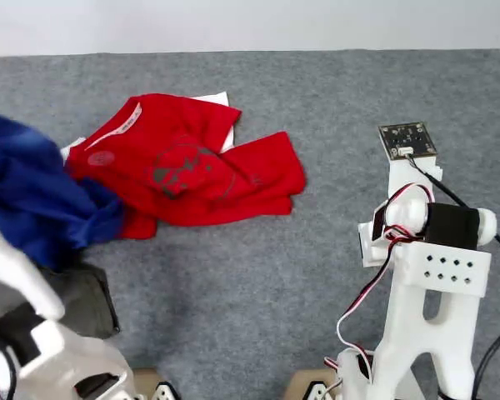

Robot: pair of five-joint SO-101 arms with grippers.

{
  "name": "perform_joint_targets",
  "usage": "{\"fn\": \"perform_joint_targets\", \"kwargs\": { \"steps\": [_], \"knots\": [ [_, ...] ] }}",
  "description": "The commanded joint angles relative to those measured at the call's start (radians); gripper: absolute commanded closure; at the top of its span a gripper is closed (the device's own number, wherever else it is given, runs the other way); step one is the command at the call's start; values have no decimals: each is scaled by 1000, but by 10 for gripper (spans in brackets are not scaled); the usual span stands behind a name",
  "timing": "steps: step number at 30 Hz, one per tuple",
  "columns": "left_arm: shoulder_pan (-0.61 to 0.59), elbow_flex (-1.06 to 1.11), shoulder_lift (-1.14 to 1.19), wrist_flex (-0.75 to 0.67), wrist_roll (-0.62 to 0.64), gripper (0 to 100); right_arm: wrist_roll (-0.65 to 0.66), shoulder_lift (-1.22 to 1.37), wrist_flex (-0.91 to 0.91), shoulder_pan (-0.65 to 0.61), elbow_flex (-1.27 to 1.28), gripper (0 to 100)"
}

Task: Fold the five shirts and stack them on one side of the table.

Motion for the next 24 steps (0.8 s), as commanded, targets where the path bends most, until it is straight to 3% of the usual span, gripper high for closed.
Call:
{"fn": "perform_joint_targets", "kwargs": {
  "steps": [1,11,17,24],
  "knots": [
    [-112,-4,-80,20,-32,994,11,1,30,-8,-44,696],
    [-333,-5,-81,17,-69,994,11,1,28,-10,-44,696],
    [-331,79,-80,17,-71,991,11,1,28,-12,-44,696],
    [-285,116,-109,20,-114,760,11,1,30,-12,-44,696]
  ]
}}
